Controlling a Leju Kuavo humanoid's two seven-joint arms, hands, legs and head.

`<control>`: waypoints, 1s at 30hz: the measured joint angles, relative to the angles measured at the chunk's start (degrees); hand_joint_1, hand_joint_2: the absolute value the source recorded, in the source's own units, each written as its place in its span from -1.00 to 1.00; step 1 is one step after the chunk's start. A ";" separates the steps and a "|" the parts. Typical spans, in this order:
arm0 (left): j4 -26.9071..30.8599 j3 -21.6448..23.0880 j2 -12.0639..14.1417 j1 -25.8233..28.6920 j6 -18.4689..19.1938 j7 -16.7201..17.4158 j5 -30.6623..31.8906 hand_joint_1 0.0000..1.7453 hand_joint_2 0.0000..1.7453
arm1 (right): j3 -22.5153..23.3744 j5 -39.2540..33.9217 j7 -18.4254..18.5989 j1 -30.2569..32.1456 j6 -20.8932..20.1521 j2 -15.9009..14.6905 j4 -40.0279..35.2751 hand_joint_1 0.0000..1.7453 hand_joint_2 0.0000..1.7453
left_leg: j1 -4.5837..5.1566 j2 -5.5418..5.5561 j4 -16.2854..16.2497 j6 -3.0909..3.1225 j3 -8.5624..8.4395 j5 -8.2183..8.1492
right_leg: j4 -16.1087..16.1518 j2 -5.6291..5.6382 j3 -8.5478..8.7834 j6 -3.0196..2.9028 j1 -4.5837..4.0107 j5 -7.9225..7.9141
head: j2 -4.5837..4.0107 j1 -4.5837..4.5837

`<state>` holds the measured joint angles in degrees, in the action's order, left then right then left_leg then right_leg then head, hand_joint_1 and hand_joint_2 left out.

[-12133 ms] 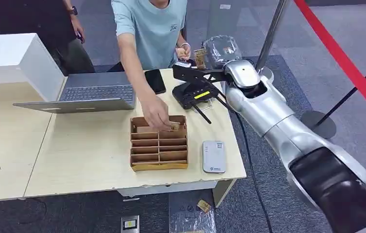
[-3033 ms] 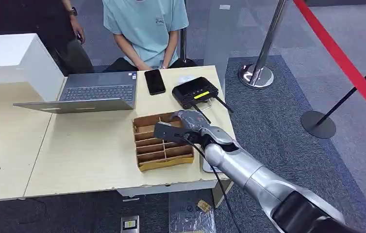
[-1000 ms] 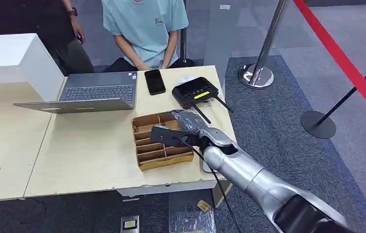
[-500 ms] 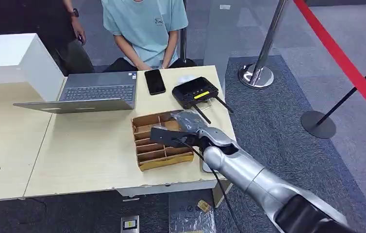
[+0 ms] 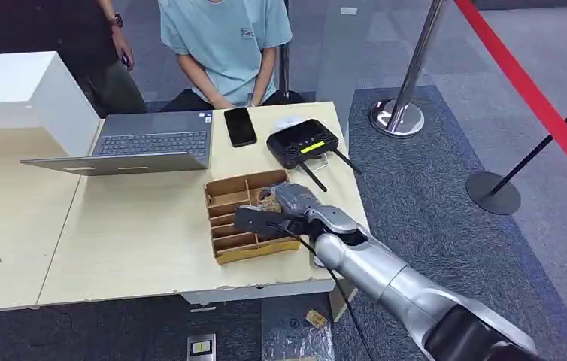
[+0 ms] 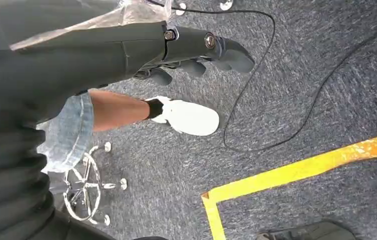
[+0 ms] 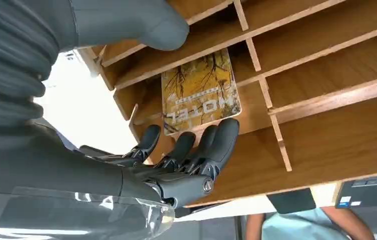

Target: Pass the card to the sensor for recognition and then transmit it.

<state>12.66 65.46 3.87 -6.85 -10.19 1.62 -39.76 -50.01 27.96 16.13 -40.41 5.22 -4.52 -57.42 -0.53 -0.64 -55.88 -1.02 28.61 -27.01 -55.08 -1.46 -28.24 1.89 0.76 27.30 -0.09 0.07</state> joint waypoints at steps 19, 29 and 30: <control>0.00 0.00 0.00 -0.01 0.15 0.28 0.17 -1.00 1.00 | 0.04 -0.04 -0.07 0.14 0.52 0.35 0.85 1.00 1.00 | 0.00 0.00 0.00 0.00 0.00 0.00 | 0.01 0.00 0.00 0.00 0.00 0.00 | 0.00 0.00; -0.02 0.07 0.00 -0.02 0.15 0.26 0.50 -1.00 1.00 | 0.11 0.00 -0.57 0.01 1.18 0.50 1.11 1.00 1.00 | 0.00 0.00 0.00 0.00 0.01 0.00 | 0.01 0.00 -0.01 0.00 0.00 0.00 | 0.00 0.00; -0.02 0.07 0.00 -0.01 0.15 0.26 0.57 -1.00 1.00 | 0.15 0.00 -0.59 -0.07 1.22 0.50 1.11 1.00 1.00 | 0.00 0.00 0.00 0.00 0.02 0.00 | 0.01 0.00 -0.01 0.00 0.00 0.00 | 0.00 0.00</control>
<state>12.63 65.53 3.87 -6.86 -10.03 1.88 -39.19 -49.86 27.96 15.54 -40.49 6.45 -4.02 -56.30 -0.53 -0.64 -55.88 -1.02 28.63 -27.02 -55.06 -1.46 -28.25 1.89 0.76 27.30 -0.09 0.07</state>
